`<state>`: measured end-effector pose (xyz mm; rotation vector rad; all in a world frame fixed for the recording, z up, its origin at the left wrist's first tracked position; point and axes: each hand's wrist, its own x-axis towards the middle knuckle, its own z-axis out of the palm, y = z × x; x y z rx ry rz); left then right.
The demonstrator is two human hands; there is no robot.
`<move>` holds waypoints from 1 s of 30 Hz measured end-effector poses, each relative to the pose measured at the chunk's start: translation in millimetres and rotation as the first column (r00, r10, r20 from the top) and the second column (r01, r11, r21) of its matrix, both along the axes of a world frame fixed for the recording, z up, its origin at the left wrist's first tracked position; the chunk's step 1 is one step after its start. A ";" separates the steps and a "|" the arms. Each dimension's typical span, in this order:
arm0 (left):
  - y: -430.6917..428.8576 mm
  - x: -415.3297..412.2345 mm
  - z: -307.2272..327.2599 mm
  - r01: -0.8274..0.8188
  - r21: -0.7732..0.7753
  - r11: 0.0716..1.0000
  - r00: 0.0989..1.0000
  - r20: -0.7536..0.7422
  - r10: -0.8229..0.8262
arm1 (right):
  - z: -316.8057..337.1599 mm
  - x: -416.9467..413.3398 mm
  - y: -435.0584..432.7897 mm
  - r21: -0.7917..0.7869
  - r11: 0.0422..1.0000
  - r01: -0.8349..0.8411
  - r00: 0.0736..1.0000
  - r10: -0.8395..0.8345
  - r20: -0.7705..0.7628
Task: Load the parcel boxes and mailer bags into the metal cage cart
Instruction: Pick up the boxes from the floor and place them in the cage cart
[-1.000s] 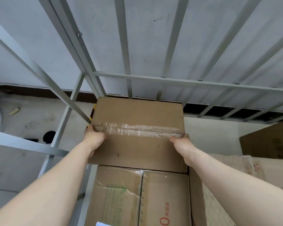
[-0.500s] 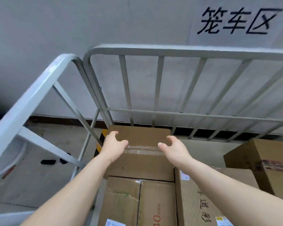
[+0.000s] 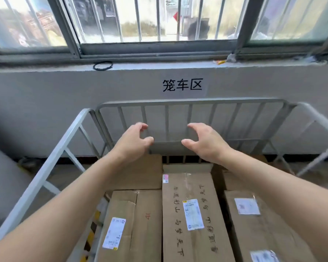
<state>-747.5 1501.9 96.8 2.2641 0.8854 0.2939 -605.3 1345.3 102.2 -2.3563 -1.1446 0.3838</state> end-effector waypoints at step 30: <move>-512.8 189.6 87.1 0.915 0.075 0.397 0.397 0.025 -0.918 | 100.6 2.3 -573.8 -0.045 0.505 0.862 0.506 -0.853 0.131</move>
